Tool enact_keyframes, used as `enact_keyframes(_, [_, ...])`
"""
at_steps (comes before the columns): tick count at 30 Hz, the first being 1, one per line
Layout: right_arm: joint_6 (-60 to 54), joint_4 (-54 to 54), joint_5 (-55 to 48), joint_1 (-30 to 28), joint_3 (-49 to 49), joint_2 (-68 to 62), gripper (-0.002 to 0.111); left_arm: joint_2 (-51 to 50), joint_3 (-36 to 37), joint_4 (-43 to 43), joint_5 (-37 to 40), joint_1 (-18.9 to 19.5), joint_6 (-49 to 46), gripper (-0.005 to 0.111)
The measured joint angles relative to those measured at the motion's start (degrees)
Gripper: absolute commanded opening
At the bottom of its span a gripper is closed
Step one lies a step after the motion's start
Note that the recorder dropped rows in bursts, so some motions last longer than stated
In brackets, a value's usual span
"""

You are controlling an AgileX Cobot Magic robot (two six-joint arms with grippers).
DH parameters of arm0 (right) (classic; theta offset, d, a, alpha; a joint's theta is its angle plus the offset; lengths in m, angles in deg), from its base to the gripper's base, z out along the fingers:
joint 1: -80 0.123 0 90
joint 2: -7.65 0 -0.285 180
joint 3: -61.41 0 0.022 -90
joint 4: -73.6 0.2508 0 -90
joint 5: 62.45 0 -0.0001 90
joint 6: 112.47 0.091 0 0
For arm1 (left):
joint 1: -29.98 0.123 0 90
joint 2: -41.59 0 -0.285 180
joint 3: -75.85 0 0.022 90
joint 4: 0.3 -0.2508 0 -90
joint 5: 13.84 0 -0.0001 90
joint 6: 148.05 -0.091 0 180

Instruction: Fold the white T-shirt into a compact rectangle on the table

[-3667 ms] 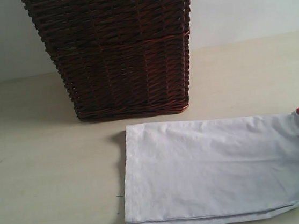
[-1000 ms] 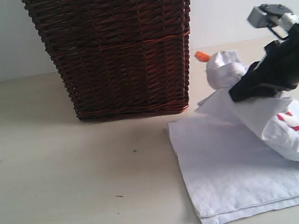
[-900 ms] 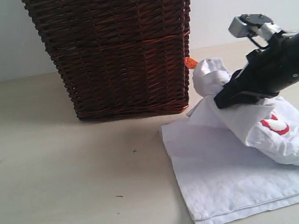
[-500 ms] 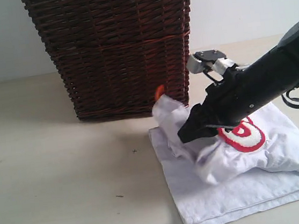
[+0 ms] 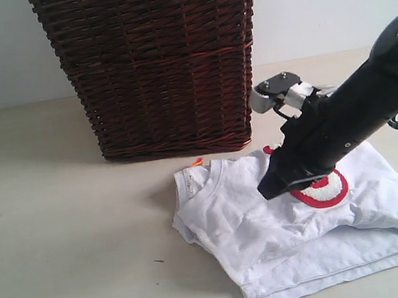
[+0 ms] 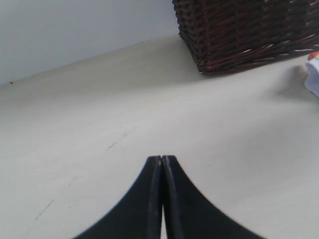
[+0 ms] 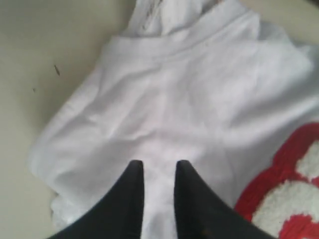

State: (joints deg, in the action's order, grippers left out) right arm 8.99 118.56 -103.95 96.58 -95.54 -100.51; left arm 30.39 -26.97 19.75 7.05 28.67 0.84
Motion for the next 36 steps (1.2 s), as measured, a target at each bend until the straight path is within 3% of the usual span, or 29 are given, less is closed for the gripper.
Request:
enact_keyframes(11, [3.80, -5.33, -1.68, -0.04, 3.53, -8.34, 0.000, 0.00, 0.00, 0.00, 0.00, 0.00, 0.00, 0.002])
enact_keyframes(15, [2.55, -4.88, -2.90, -0.04, 4.36, -6.39, 0.000, 0.00, 0.00, 0.00, 0.00, 0.00, 0.00, 0.002])
enact_keyframes(20, [2.28, -5.69, 5.74, -0.04, 4.23, 1.82, 0.000, 0.00, 0.00, 0.00, 0.00, 0.00, 0.00, 0.002])
enact_keyframes(23, [6.16, -13.57, 10.99, -0.27, 4.02, 4.52, 0.000, 0.00, 0.00, 0.00, 0.00, 0.00, 0.00, 0.002])
enact_keyframes(29, [17.76, -34.37, 11.99, -3.48, 4.02, 1.89, 0.000, 0.00, 0.00, 0.00, 0.00, 0.00, 0.00, 0.002])
enact_keyframes(36, [22.16, -39.96, 9.08, -6.34, 5.41, -1.25, 0.000, 0.00, 0.00, 0.00, 0.00, 0.00, 0.00, 0.002])
